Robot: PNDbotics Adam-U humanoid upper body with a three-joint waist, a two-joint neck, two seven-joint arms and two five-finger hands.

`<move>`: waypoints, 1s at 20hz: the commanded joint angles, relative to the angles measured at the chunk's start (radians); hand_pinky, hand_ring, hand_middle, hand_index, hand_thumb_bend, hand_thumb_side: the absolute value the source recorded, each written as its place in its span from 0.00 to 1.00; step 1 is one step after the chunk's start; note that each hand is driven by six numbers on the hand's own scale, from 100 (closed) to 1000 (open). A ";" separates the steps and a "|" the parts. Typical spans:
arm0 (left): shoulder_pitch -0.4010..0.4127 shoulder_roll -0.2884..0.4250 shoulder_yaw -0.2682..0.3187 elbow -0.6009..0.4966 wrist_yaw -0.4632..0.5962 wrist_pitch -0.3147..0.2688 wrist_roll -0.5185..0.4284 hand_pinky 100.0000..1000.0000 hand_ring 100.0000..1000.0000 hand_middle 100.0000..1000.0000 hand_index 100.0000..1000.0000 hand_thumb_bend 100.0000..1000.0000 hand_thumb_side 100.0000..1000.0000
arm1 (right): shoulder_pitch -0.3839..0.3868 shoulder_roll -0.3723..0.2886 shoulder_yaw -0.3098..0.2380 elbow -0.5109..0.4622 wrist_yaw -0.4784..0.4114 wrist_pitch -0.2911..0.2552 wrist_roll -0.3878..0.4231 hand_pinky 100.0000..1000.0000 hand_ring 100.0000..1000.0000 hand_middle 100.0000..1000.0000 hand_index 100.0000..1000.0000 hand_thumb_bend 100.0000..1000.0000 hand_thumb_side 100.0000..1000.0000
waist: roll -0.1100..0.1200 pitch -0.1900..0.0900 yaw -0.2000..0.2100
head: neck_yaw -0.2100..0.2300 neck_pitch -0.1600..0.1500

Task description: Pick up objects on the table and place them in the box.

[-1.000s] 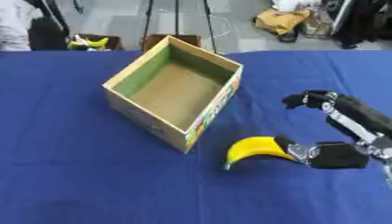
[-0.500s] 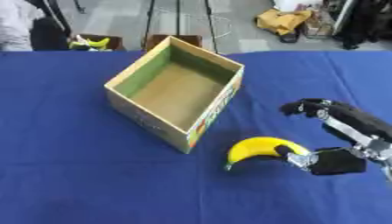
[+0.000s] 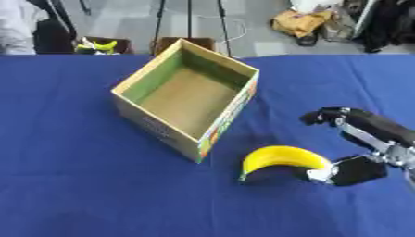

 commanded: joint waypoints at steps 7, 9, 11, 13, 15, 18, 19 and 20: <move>0.002 0.007 -0.004 -0.015 -0.004 0.001 -0.010 0.05 0.15 0.23 0.41 0.00 1.00 | -0.058 -0.121 0.041 0.057 0.014 -0.030 -0.027 0.75 0.84 0.76 0.84 0.30 0.50 | -0.004 -0.018 0.007 | -0.012 -0.004; 0.002 0.007 -0.004 -0.015 -0.005 0.002 -0.011 0.05 0.15 0.23 0.41 0.00 1.00 | -0.065 -0.131 0.050 0.069 0.014 -0.034 -0.029 0.75 0.84 0.76 0.84 0.28 0.48 | -0.005 -0.018 0.008 | -0.015 -0.005; 0.002 0.007 -0.004 -0.015 -0.005 0.002 -0.012 0.05 0.15 0.23 0.41 0.00 1.00 | -0.071 -0.141 0.060 0.080 0.014 -0.039 -0.029 0.75 0.84 0.76 0.83 0.26 0.48 | -0.005 -0.017 0.010 | -0.016 -0.006; 0.002 0.007 -0.005 -0.015 -0.005 0.002 -0.013 0.05 0.15 0.23 0.41 0.00 1.00 | -0.076 -0.156 0.074 0.088 0.015 -0.048 -0.027 0.74 0.84 0.76 0.82 0.26 0.47 | -0.006 -0.017 0.011 | -0.017 -0.006; 0.003 0.007 -0.006 -0.015 -0.005 0.002 -0.014 0.05 0.15 0.23 0.41 0.00 1.00 | -0.081 -0.171 0.087 0.093 0.015 -0.056 -0.028 0.74 0.83 0.76 0.82 0.27 0.48 | -0.007 -0.016 0.013 | -0.019 -0.005; 0.003 0.008 -0.007 -0.015 -0.005 0.002 -0.015 0.05 0.15 0.23 0.41 0.00 1.00 | -0.092 -0.195 0.108 0.101 0.012 -0.065 -0.031 0.73 0.83 0.74 0.81 0.26 0.48 | -0.009 -0.016 0.016 | -0.022 -0.004; 0.003 0.008 -0.007 -0.015 -0.005 0.002 -0.016 0.05 0.15 0.23 0.41 0.00 1.00 | -0.095 -0.201 0.113 0.104 0.012 -0.068 -0.032 0.73 0.83 0.74 0.80 0.26 0.47 | -0.009 -0.016 0.017 | -0.023 -0.004; 0.004 0.008 -0.007 -0.015 -0.005 0.002 -0.016 0.05 0.15 0.23 0.41 0.00 1.00 | -0.098 -0.206 0.119 0.106 0.013 -0.070 -0.033 0.73 0.83 0.74 0.80 0.27 0.47 | -0.010 -0.016 0.019 | -0.024 -0.005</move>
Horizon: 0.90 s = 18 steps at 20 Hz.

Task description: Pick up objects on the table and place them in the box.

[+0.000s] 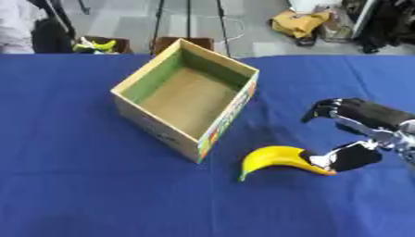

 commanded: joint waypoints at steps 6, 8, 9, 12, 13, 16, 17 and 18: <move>-0.004 0.007 -0.001 -0.015 -0.005 -0.001 -0.007 0.05 0.15 0.23 0.41 0.00 1.00 | -0.026 -0.063 0.029 -0.001 0.018 -0.026 -0.014 0.73 0.81 0.71 0.77 0.28 0.46 | -0.005 -0.015 0.006 | -0.006 -0.008; -0.004 0.007 -0.001 -0.015 -0.005 -0.001 -0.008 0.05 0.15 0.23 0.41 0.00 1.00 | -0.028 -0.059 0.035 0.000 0.024 -0.029 -0.021 0.72 0.81 0.70 0.76 0.28 0.46 | -0.005 -0.014 0.008 | -0.006 -0.009; -0.004 0.006 -0.001 -0.015 -0.005 -0.001 -0.008 0.05 0.15 0.23 0.41 0.00 1.00 | -0.029 -0.057 0.039 0.001 0.027 -0.030 -0.023 0.72 0.80 0.70 0.76 0.28 0.46 | -0.005 -0.014 0.008 | -0.007 -0.010; -0.004 0.005 -0.002 -0.015 -0.005 -0.001 -0.011 0.05 0.15 0.23 0.41 0.00 1.00 | -0.035 -0.047 0.052 0.010 0.034 -0.034 -0.022 0.72 0.79 0.67 0.75 0.30 0.46 | -0.004 -0.014 0.010 | -0.011 -0.010; -0.003 0.005 -0.002 -0.015 -0.005 -0.001 -0.012 0.05 0.15 0.23 0.41 0.00 1.00 | -0.037 -0.042 0.056 0.013 0.036 -0.035 -0.020 0.71 0.79 0.66 0.75 0.30 0.46 | -0.003 -0.014 0.010 | -0.011 -0.011; -0.003 0.004 -0.002 -0.015 -0.005 -0.001 -0.012 0.05 0.15 0.23 0.41 0.00 1.00 | -0.043 -0.029 0.064 0.022 0.034 -0.034 -0.013 0.71 0.78 0.65 0.74 0.31 0.47 | -0.002 -0.014 0.011 | -0.014 -0.010; -0.003 0.004 -0.002 -0.015 -0.005 0.000 -0.012 0.05 0.15 0.23 0.41 0.00 1.00 | -0.045 -0.026 0.066 0.025 0.033 -0.033 -0.012 0.71 0.78 0.64 0.74 0.31 0.47 | -0.003 -0.014 0.011 | -0.014 -0.011; -0.003 0.004 -0.002 -0.015 -0.005 0.000 -0.013 0.05 0.15 0.23 0.41 0.00 1.00 | -0.047 -0.023 0.069 0.029 0.033 -0.032 -0.012 0.71 0.78 0.64 0.74 0.30 0.47 | -0.003 -0.013 0.011 | -0.015 -0.011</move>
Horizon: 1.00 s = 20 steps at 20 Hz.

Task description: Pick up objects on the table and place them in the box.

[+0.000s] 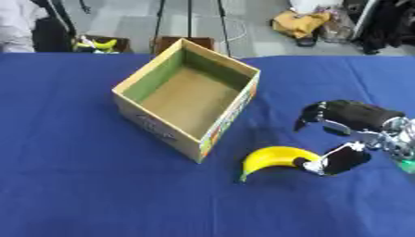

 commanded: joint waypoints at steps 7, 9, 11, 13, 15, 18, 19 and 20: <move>-0.005 0.001 -0.003 -0.015 -0.005 -0.001 -0.006 0.05 0.15 0.23 0.41 0.00 1.00 | -0.033 0.007 0.012 0.047 0.015 0.000 0.002 0.71 0.77 0.63 0.73 0.27 0.46 | 0.001 -0.011 0.006 | -0.007 -0.013; -0.005 0.000 -0.004 -0.015 -0.006 -0.002 -0.007 0.05 0.15 0.23 0.41 0.00 1.00 | -0.039 0.012 0.016 0.061 0.022 -0.002 0.001 0.71 0.78 0.63 0.73 0.27 0.46 | 0.002 -0.010 0.007 | -0.008 -0.014; -0.006 0.000 -0.004 -0.015 -0.006 -0.002 -0.008 0.05 0.15 0.23 0.41 0.00 1.00 | -0.044 0.015 0.020 0.073 0.028 -0.005 0.002 0.71 0.78 0.63 0.73 0.27 0.46 | 0.002 -0.009 0.008 | -0.009 -0.015; -0.007 -0.001 -0.004 -0.015 -0.006 -0.003 -0.009 0.05 0.15 0.23 0.41 0.00 1.00 | -0.048 0.017 0.024 0.085 0.035 -0.009 0.003 0.71 0.78 0.64 0.73 0.27 0.45 | 0.002 -0.007 0.009 | -0.010 -0.016; -0.008 -0.001 -0.005 -0.015 -0.006 -0.003 -0.009 0.05 0.15 0.23 0.41 0.00 1.00 | -0.052 0.019 0.029 0.095 0.041 -0.014 0.004 0.71 0.78 0.64 0.73 0.27 0.45 | 0.002 -0.006 0.011 | -0.011 -0.018; -0.009 -0.002 -0.005 -0.015 -0.006 -0.004 -0.010 0.05 0.15 0.23 0.41 0.00 1.00 | -0.055 0.022 0.033 0.108 0.050 -0.019 0.005 0.71 0.78 0.64 0.73 0.28 0.44 | 0.003 -0.004 0.014 | -0.012 -0.019; -0.009 -0.002 -0.005 -0.015 -0.006 -0.004 -0.010 0.05 0.15 0.23 0.41 0.00 1.00 | -0.055 0.023 0.034 0.112 0.052 -0.020 0.005 0.71 0.78 0.64 0.73 0.29 0.43 | 0.003 -0.003 0.014 | -0.012 -0.019; -0.009 -0.002 -0.005 -0.015 -0.006 -0.004 -0.011 0.05 0.15 0.23 0.41 0.00 1.00 | -0.056 0.024 0.035 0.115 0.054 -0.020 0.006 0.71 0.78 0.64 0.73 0.29 0.43 | 0.003 -0.003 0.015 | -0.013 -0.019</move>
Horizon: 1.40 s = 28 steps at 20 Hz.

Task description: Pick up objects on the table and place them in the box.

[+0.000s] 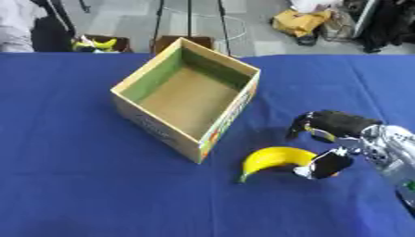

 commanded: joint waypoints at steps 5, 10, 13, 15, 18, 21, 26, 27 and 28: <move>-0.009 0.005 0.000 -0.015 -0.005 -0.003 -0.005 0.05 0.15 0.23 0.41 0.00 1.00 | -0.015 -0.016 -0.001 0.012 0.018 0.002 0.002 0.71 0.78 0.63 0.73 0.29 0.43 | 0.000 -0.013 0.004 | -0.003 -0.014; -0.010 0.004 0.000 -0.015 -0.006 -0.002 -0.006 0.05 0.15 0.23 0.41 0.00 1.00 | -0.014 -0.016 0.000 0.012 0.016 0.008 -0.011 0.71 0.77 0.60 0.70 0.25 0.45 | -0.001 -0.011 0.004 | -0.003 -0.013; -0.009 0.003 0.000 -0.015 -0.007 -0.002 -0.006 0.05 0.15 0.23 0.41 0.00 1.00 | -0.014 -0.017 0.001 0.014 0.015 0.011 -0.019 0.70 0.76 0.59 0.69 0.22 0.45 | -0.001 -0.010 0.005 | -0.004 -0.013; -0.009 0.003 0.000 -0.015 -0.008 -0.002 -0.007 0.05 0.15 0.23 0.41 0.00 1.00 | -0.013 -0.017 0.001 0.016 0.013 0.013 -0.023 0.70 0.76 0.58 0.68 0.20 0.46 | -0.001 -0.010 0.005 | -0.004 -0.014; -0.009 0.003 0.001 -0.015 -0.008 -0.002 -0.007 0.05 0.15 0.23 0.41 0.00 1.00 | -0.013 -0.017 0.001 0.017 0.011 0.015 -0.031 0.70 0.76 0.56 0.67 0.16 0.48 | 0.000 -0.010 0.004 | -0.004 -0.014; -0.008 0.003 0.001 -0.015 -0.010 -0.001 -0.009 0.05 0.15 0.23 0.41 0.00 1.00 | -0.013 -0.017 0.000 0.020 0.009 0.017 -0.038 0.69 0.75 0.55 0.66 0.14 0.49 | 0.000 -0.010 0.004 | -0.004 -0.013; -0.008 0.003 0.001 -0.015 -0.012 0.000 -0.012 0.05 0.15 0.23 0.41 0.00 1.00 | -0.013 -0.019 0.000 0.025 0.009 0.018 -0.046 0.69 0.75 0.55 0.66 0.14 0.49 | 0.000 -0.009 0.003 | -0.005 -0.013; -0.007 0.003 0.001 -0.015 -0.012 0.000 -0.012 0.05 0.15 0.23 0.41 0.00 1.00 | -0.013 -0.020 0.001 0.025 0.010 0.018 -0.046 0.69 0.76 0.55 0.66 0.15 0.49 | 0.000 -0.009 0.003 | -0.005 -0.013; -0.007 0.003 0.001 -0.015 -0.012 0.000 -0.013 0.06 0.15 0.23 0.41 0.00 1.00 | -0.013 -0.020 0.001 0.026 0.010 0.018 -0.046 0.70 0.76 0.57 0.67 0.17 0.49 | 0.000 -0.010 0.003 | -0.006 -0.014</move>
